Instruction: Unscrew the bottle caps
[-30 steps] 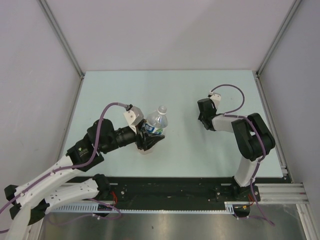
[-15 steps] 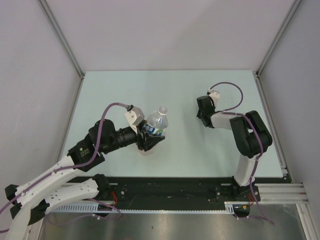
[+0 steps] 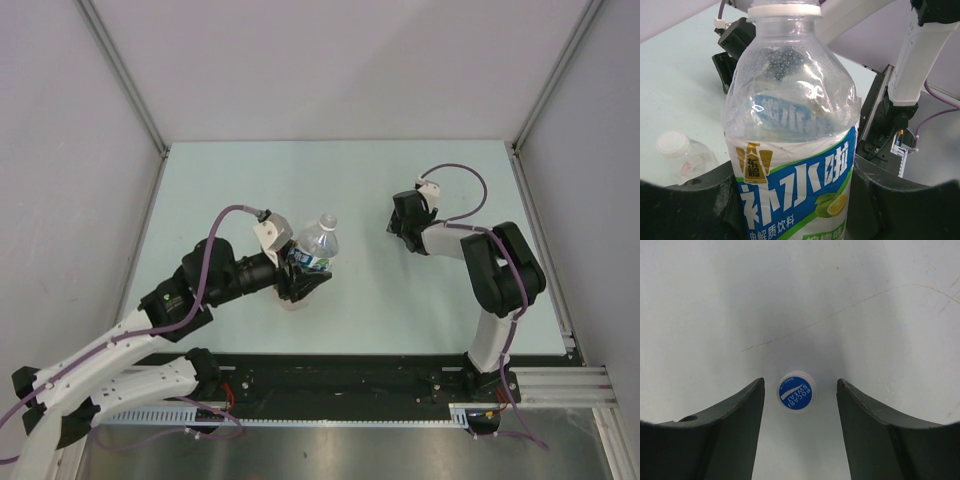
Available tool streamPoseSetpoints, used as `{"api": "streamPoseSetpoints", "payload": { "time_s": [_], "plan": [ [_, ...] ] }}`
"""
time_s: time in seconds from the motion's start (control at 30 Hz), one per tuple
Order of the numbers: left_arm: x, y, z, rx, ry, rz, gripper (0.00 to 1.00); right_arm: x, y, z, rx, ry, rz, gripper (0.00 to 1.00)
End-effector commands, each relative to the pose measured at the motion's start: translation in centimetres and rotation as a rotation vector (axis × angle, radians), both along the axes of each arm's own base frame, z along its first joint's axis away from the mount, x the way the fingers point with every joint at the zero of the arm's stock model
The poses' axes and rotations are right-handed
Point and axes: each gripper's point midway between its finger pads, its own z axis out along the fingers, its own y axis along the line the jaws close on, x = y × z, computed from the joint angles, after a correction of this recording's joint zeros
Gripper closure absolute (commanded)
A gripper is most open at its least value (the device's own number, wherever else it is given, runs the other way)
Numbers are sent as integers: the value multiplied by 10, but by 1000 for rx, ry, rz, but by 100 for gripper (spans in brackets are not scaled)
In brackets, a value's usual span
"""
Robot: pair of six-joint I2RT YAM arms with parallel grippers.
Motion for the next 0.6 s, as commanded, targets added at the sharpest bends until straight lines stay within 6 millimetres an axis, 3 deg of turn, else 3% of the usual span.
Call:
{"api": "streamPoseSetpoints", "payload": {
  "time_s": [0.0, 0.07, 0.13, 0.17, 0.2, 0.27, 0.33, 0.4, 0.43, 0.47, 0.5, 0.53, 0.57],
  "plan": [
    [4, -3, 8, -31, -31, 4, 100, -7, -4, 37, 31, -35, -37, 36],
    [6, -4, 10, -31, -43, 8, 100, -3, -3, 72, 76, -114, -45, 34],
    [9, -7, 9, -22, -48, 9, 100, -2, -4, 134, 131, -237, -62, 34],
    [10, -8, 9, -19, -50, 10, 100, -9, -7, 149, 139, -249, -67, 34],
    [11, -10, 13, -20, -59, 5, 100, -19, -8, 188, 188, -323, -65, 34],
    [15, -17, 10, -7, -58, -5, 100, -32, -5, 222, 239, -386, -42, 34],
    [14, -24, 13, -6, -66, -30, 99, -57, 1, 264, 312, -461, 12, 34],
    [18, -32, 11, 5, -67, -48, 99, -77, 11, 290, 368, -506, 78, 35],
    [18, -36, 11, 8, -67, -62, 99, -90, 31, 298, 430, -506, 202, 34],
    [18, -39, 14, 6, -75, -70, 99, -107, 38, 320, 483, -557, 284, 34],
    [21, -42, 11, 17, -75, -73, 100, -128, 64, 337, 563, -571, 465, 35],
    [21, -45, 12, 15, -82, -81, 100, -142, 73, 344, 600, -581, 545, 34],
    [19, -48, 13, 15, -90, -106, 100, -159, 79, 364, 644, -628, 624, 34]
  ]
}}
